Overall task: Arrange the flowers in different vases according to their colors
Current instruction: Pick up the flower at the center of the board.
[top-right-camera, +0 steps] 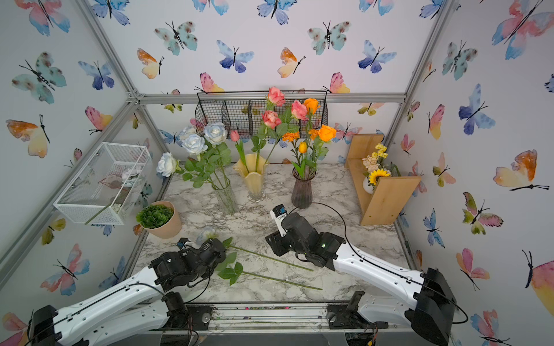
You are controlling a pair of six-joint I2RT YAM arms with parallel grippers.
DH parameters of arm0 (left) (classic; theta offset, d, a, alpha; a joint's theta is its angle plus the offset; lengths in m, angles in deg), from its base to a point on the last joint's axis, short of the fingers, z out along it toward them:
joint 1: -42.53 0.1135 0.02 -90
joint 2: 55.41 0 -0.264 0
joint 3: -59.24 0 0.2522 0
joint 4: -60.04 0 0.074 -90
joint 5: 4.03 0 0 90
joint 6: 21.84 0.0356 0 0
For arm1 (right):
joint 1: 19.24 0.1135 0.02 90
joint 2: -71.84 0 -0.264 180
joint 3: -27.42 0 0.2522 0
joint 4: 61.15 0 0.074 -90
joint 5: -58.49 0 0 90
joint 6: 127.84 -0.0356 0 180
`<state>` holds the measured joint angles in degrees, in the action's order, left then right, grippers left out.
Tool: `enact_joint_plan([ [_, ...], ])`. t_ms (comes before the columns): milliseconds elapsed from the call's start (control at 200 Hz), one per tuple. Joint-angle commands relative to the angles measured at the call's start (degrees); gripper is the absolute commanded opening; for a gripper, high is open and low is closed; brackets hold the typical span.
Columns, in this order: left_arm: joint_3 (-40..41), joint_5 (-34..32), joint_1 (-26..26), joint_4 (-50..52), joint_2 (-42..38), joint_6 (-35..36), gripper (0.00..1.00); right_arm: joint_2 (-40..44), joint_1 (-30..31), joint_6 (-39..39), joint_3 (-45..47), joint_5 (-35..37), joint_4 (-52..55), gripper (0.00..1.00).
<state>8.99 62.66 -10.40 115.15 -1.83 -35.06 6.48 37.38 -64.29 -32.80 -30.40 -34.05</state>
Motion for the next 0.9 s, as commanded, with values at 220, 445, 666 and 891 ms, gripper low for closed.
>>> enact_joint_plan([
  [220, -5.98, 2.63, 0.37, -5.76, 16.69, -7.35, 0.64, 10.02, -0.02, -4.02, 14.79, 7.82, -18.38, 0.98],
  [445, -8.51, 8.29, 0.31, -11.04, 25.80, -9.54, 0.57, 14.80, -0.02, -3.90, 16.09, 13.29, -16.70, 0.98],
  [666, -12.69, 8.62, 0.32, -9.79, 32.64, -9.82, 0.53, 17.37, -0.02, -3.38, 16.57, 14.39, -15.25, 0.98],
  [891, -14.69, 8.10, 0.95, -8.95, 36.53, -9.37, 0.45, 16.32, -0.02, -3.16, 16.07, 13.58, -15.23, 0.98],
])
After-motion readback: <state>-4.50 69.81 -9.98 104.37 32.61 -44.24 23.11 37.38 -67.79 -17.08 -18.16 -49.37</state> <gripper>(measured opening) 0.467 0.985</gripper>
